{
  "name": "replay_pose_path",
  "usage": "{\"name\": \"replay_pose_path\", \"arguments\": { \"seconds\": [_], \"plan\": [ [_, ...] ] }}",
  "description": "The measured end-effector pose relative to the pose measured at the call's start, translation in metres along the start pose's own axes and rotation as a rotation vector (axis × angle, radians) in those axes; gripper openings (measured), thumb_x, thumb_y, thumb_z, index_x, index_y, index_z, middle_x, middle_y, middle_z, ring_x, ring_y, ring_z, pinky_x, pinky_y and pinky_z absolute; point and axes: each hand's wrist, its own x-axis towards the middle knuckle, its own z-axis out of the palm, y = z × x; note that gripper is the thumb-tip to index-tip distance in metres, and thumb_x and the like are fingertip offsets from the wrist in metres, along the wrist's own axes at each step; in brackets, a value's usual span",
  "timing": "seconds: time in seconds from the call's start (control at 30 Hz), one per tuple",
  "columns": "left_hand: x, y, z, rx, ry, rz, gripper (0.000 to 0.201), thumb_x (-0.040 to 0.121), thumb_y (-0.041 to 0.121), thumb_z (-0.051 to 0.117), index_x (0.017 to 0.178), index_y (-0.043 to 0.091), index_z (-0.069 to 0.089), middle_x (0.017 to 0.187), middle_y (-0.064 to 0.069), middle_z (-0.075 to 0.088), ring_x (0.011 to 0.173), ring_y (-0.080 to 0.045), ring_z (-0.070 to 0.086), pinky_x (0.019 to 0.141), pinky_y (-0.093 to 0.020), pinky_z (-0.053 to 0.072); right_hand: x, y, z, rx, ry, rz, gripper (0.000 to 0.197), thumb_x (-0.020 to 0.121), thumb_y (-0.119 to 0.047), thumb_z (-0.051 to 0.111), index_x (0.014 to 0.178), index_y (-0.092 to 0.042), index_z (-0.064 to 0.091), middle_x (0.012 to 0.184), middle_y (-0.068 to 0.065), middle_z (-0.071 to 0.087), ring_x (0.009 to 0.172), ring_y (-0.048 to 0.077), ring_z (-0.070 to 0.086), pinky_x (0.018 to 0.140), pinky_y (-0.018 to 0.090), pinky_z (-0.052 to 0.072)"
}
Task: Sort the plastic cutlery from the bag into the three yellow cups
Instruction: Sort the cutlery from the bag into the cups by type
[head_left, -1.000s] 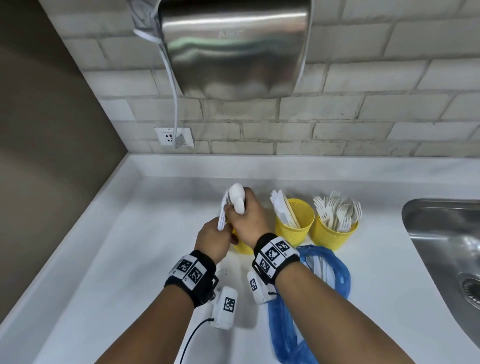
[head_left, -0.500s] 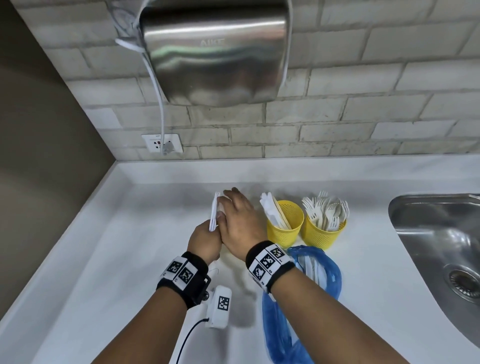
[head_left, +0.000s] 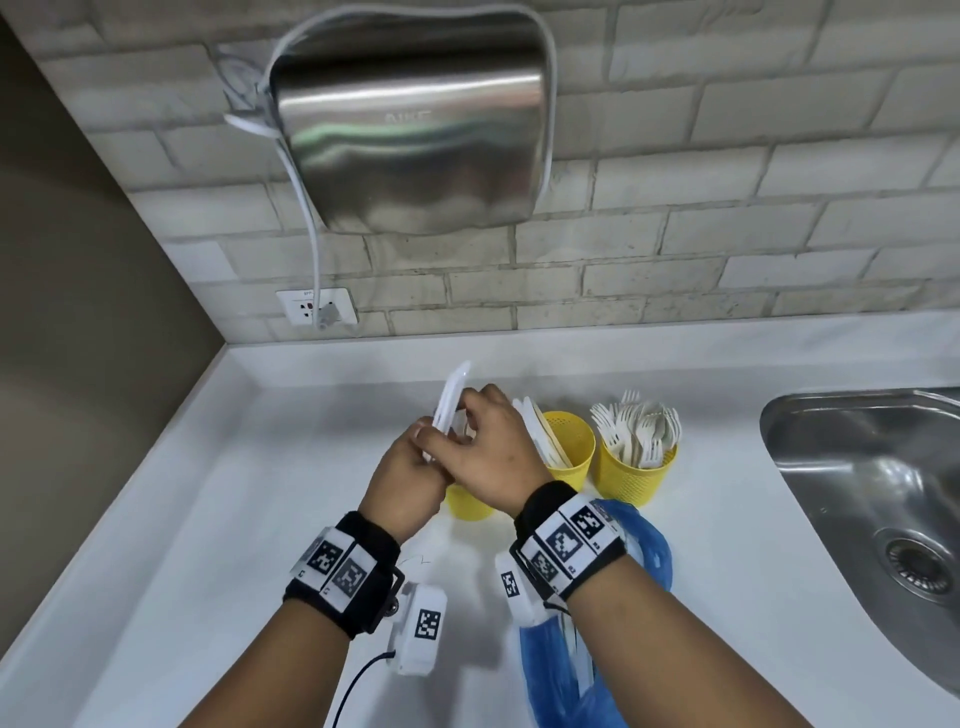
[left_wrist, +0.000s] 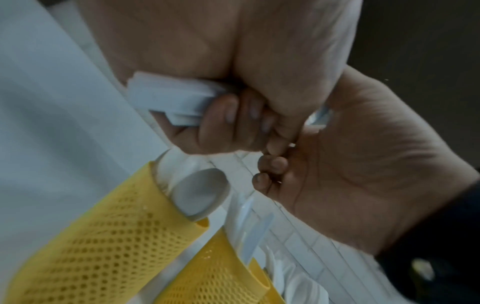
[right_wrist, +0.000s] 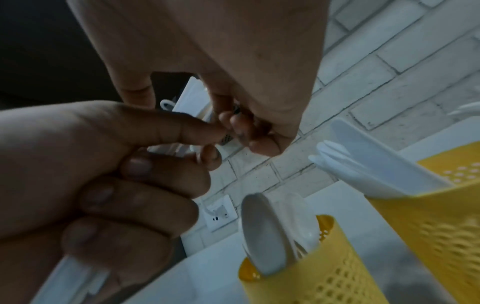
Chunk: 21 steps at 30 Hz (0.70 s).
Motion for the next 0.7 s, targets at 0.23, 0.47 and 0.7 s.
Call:
{"name": "replay_pose_path", "arguments": {
  "seconds": [0.23, 0.47, 0.7],
  "plan": [
    [-0.007, 0.017, 0.011, 0.094, -0.106, 0.148, 0.02, 0.093, 0.012, 0.06, 0.106, 0.027, 0.064, 0.065, 0.024, 0.064, 0.052, 0.005, 0.053, 0.051, -0.011, 0.038, 0.003, -0.003, -0.025, 0.119, 0.07, 0.078, 0.031, 0.089, -0.027, 0.063, 0.067, -0.005, 0.061, 0.066, 0.009, 0.07, 0.067, 0.026, 0.067, 0.067, 0.044, 0.056],
    [-0.008, 0.022, 0.011, -0.32, -0.129, 0.02, 0.021, 0.104, 0.026, 0.053, 0.1, 0.008, 0.063, 0.065, -0.015, 0.047, 0.041, -0.012, 0.03, 0.042, -0.02, 0.021, -0.001, -0.003, -0.054, 0.252, 0.219, 0.158, 0.036, 0.097, -0.026, 0.061, 0.076, 0.004, 0.065, 0.056, 0.002, 0.055, 0.049, 0.012, 0.049, 0.049, 0.022, 0.038],
    [-0.009, 0.023, 0.026, -0.553, -0.142, -0.041, 0.017, 0.101, 0.023, 0.059, 0.095, 0.011, 0.068, 0.077, -0.012, 0.059, 0.043, -0.015, 0.031, 0.045, -0.02, 0.014, -0.009, -0.008, -0.069, 0.297, 0.091, 0.184, 0.033, 0.094, -0.023, 0.06, 0.069, -0.005, 0.071, 0.047, -0.004, 0.058, 0.042, 0.007, 0.051, 0.054, 0.024, 0.04]
  ]
}}
